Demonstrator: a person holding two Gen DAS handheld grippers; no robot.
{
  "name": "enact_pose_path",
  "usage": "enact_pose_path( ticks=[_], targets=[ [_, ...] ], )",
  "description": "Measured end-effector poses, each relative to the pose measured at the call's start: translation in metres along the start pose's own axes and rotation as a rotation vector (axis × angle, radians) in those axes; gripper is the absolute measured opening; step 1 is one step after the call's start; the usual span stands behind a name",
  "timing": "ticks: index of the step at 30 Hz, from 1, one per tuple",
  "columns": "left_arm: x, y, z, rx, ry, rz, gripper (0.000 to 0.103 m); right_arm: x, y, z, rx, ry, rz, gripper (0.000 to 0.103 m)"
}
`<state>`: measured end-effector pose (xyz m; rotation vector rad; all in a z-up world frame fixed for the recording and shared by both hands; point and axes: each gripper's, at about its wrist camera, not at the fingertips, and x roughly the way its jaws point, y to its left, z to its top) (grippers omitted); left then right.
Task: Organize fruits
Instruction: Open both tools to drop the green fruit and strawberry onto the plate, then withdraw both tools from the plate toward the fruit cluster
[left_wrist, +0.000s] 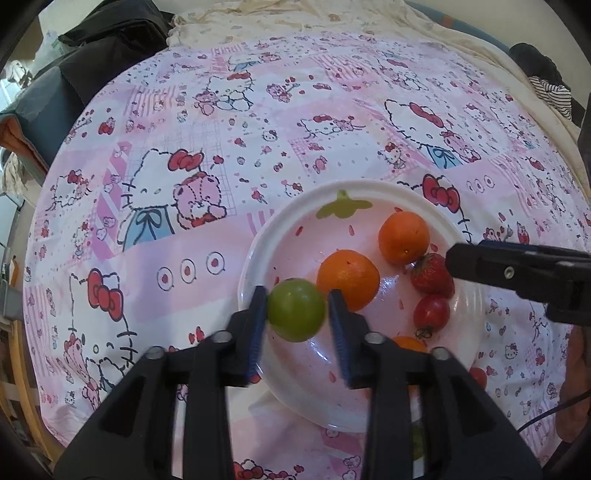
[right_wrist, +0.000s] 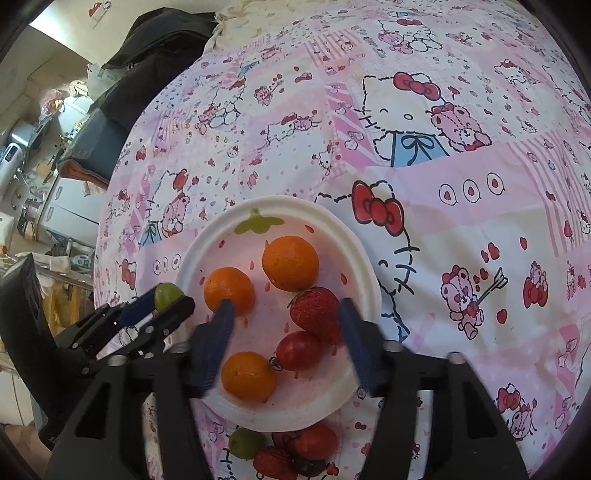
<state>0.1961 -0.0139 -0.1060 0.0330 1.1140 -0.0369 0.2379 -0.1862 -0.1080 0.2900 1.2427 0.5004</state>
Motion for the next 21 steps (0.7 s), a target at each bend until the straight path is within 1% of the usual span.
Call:
enact_pose_path(
  ticks=[1, 3, 4, 9, 15, 21],
  targets=[
    [-0.002, 0.0, -0.001, -0.002, -0.012, 0.003, 0.058, -0.001, 0.001, 0.0, -0.003, -0.006, -0.003, 0.076],
    [-0.008, -0.002, -0.001, -0.001, -0.04, 0.016, 0.068, -0.003, 0.002, 0.0, -0.012, -0.012, -0.005, 0.078],
    [-0.01, -0.003, -0.001, 0.005, -0.049, 0.017, 0.071, -0.003, 0.002, 0.0, -0.015, -0.012, -0.004, 0.078],
    [-0.019, -0.002, 0.004, -0.001, -0.055, -0.005, 0.071, -0.005, 0.006, 0.0, -0.034, -0.016, -0.007, 0.079],
    [-0.043, 0.003, 0.011, -0.03, -0.105, -0.017, 0.071, -0.024, 0.013, 0.0, -0.047, -0.071, 0.0, 0.079],
    [-0.072, 0.009, 0.008, -0.058, -0.154, -0.016, 0.071, -0.052, 0.019, -0.007, -0.039, -0.122, 0.01, 0.079]
  ],
)
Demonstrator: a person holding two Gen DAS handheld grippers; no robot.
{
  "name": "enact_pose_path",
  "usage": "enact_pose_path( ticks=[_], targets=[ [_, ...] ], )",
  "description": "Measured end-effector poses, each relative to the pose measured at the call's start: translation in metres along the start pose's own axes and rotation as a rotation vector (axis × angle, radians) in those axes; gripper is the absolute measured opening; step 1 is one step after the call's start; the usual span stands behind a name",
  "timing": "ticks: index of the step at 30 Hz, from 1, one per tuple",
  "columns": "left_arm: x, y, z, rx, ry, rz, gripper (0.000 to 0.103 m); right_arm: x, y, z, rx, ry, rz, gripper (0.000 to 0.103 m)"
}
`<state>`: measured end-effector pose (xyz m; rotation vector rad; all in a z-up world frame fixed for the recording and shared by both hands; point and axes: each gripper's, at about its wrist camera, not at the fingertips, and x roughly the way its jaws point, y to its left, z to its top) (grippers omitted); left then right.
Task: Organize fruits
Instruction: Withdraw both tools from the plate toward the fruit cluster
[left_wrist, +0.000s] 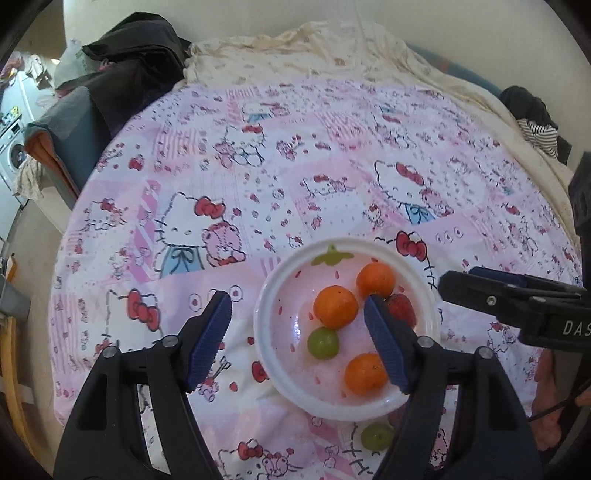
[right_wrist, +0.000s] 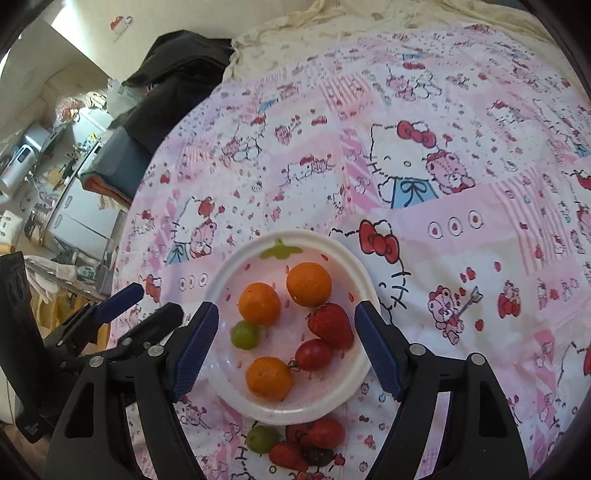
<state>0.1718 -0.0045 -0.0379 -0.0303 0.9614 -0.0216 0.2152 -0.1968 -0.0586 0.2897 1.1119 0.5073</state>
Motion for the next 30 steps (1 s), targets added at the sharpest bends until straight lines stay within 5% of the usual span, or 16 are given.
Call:
enact_pose_path(
  ticks=[6, 15, 30],
  targets=[
    [-0.034, 0.011, -0.009, -0.068, -0.018, -0.007, 0.071, -0.028, 0.009, -0.012, -0.026, -0.035, -0.007, 0.079],
    [-0.074, 0.016, -0.038, -0.033, -0.058, 0.015, 0.071, -0.059, 0.015, -0.046, -0.029, -0.052, -0.011, 0.079],
    [-0.095, 0.014, -0.088, -0.059, -0.019, 0.009, 0.071, -0.086, 0.009, -0.099, 0.021, -0.036, -0.027, 0.079]
  ],
)
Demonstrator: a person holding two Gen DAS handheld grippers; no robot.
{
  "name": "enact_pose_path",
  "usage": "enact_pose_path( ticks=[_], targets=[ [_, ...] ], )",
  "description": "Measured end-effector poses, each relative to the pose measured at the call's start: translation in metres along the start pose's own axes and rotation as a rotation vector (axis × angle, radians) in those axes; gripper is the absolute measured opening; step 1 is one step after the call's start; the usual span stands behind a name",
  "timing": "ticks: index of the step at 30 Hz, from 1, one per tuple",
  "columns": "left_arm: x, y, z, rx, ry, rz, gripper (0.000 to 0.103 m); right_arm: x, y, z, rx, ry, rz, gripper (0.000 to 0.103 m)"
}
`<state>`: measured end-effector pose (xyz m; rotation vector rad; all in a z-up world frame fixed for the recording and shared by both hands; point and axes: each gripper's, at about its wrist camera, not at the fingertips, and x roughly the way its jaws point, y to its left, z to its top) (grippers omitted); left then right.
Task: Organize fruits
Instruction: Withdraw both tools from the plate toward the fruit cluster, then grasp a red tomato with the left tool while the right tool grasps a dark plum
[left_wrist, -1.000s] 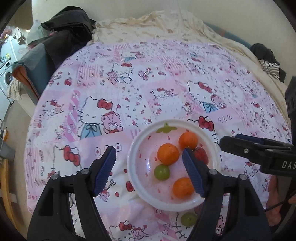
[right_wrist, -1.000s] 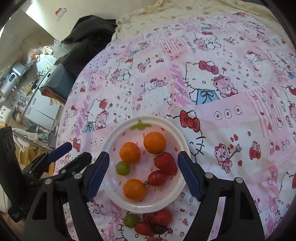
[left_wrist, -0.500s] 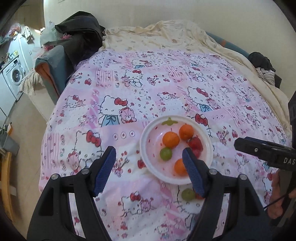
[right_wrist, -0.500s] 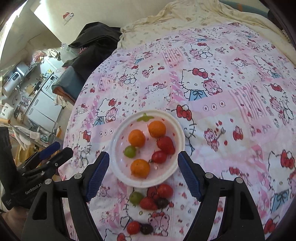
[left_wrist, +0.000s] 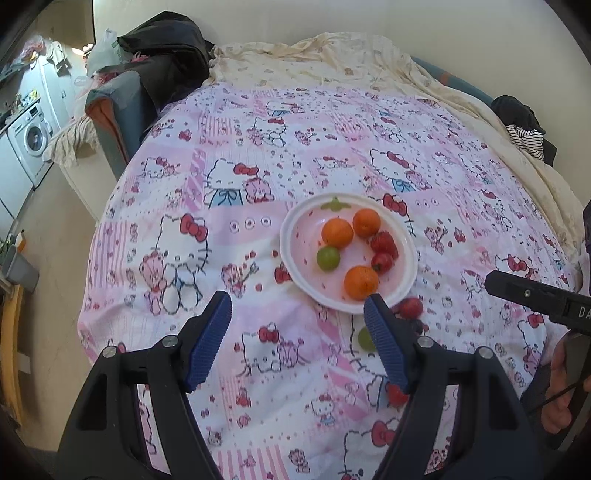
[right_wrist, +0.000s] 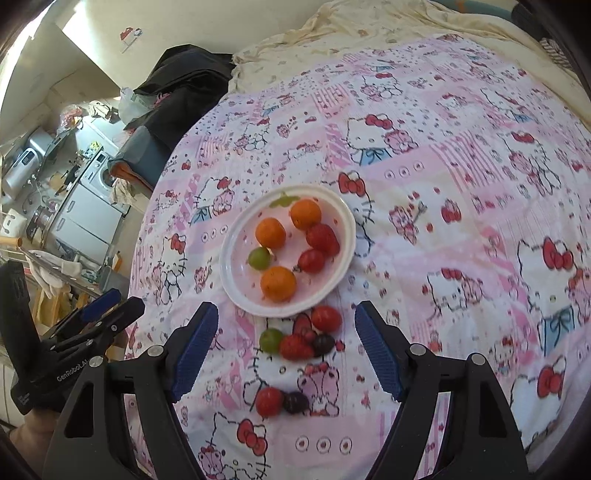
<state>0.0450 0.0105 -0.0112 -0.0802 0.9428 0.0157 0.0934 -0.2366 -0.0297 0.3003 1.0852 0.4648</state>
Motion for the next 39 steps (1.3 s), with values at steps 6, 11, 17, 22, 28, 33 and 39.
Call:
enact_pose_path(
  ticks=[6, 11, 17, 22, 28, 33, 39],
  targets=[
    [-0.001, 0.004, -0.017, -0.026, 0.021, 0.005, 0.071, 0.0, -0.007, -0.015, 0.005, 0.02, -0.025, 0.079],
    [0.006, 0.003, -0.026, -0.02, 0.044, 0.027, 0.071, 0.004, -0.025, -0.02, 0.09, 0.047, -0.063, 0.079],
    [0.034, -0.013, -0.04, 0.007, 0.151, -0.03, 0.071, 0.009, -0.045, -0.018, 0.187, 0.064, -0.09, 0.079],
    [0.056, -0.052, -0.056, 0.073, 0.245, -0.117, 0.07, 0.01, -0.052, -0.018, 0.203, 0.074, -0.112, 0.079],
    [0.078, -0.087, -0.069, 0.147, 0.333, -0.222, 0.049, 0.005, -0.063, -0.018, 0.252, 0.069, -0.095, 0.079],
    [0.089, -0.087, -0.068, 0.127, 0.358, -0.226, 0.03, 0.004, -0.066, -0.019, 0.251, 0.07, -0.109, 0.079],
    [0.083, -0.085, -0.069, 0.127, 0.37, -0.269, 0.02, 0.007, -0.066, -0.018, 0.255, 0.078, -0.105, 0.079]
  ],
)
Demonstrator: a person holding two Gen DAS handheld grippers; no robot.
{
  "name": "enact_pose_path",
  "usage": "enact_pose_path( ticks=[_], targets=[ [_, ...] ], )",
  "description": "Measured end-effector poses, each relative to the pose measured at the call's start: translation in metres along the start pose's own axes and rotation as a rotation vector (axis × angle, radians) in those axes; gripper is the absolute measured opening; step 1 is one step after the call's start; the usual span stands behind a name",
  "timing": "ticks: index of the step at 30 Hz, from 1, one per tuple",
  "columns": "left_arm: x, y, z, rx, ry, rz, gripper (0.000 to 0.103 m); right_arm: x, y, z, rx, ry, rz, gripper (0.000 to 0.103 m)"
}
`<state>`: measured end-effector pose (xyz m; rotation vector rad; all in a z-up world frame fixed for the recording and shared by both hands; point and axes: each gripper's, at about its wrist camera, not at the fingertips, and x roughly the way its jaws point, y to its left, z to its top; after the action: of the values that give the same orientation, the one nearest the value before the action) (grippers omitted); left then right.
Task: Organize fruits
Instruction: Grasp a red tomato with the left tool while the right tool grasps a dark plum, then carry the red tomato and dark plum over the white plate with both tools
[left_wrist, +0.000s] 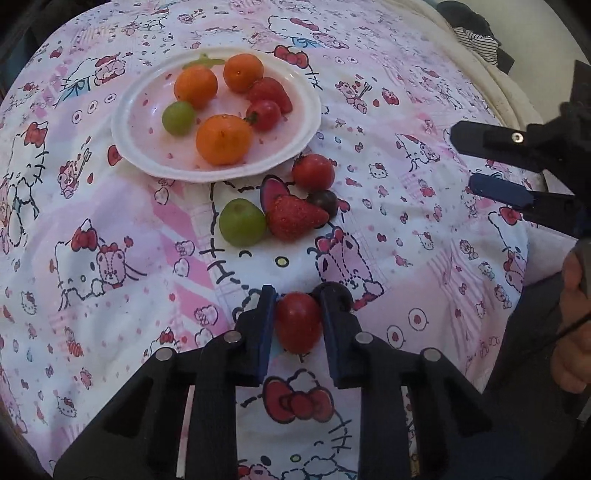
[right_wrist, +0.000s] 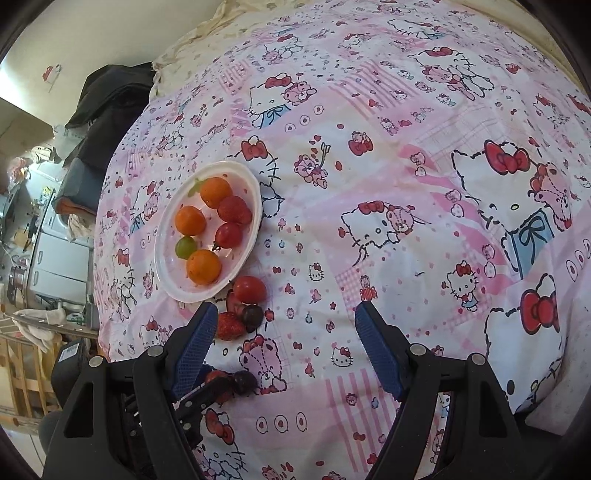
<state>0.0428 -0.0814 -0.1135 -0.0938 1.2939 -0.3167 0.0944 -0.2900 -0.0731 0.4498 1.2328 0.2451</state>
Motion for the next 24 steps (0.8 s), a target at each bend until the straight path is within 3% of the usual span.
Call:
enact_pose_path(
  ticks=[3, 9, 14, 18, 24],
  targets=[
    [-0.01, 0.002, -0.001, -0.012, -0.014, -0.015, 0.019, 0.002, 0.004, -0.001, -0.022, 0.004, -0.007, 0.079],
    [-0.038, 0.022, 0.001, -0.064, -0.089, 0.051, 0.015, 0.011, 0.01, -0.006, -0.055, 0.036, -0.031, 0.079],
    [-0.064, 0.06, -0.004, -0.167, -0.153, 0.146, 0.005, 0.045, 0.038, -0.026, -0.212, 0.172, -0.083, 0.079],
    [-0.065, 0.078, -0.005, -0.231, -0.14, 0.117, 0.005, 0.063, 0.055, -0.043, -0.32, 0.236, -0.106, 0.079],
    [-0.063, 0.093, -0.003, -0.302, -0.139, 0.106, 0.005, 0.062, 0.052, -0.039, -0.294, 0.216, -0.113, 0.079]
  ],
)
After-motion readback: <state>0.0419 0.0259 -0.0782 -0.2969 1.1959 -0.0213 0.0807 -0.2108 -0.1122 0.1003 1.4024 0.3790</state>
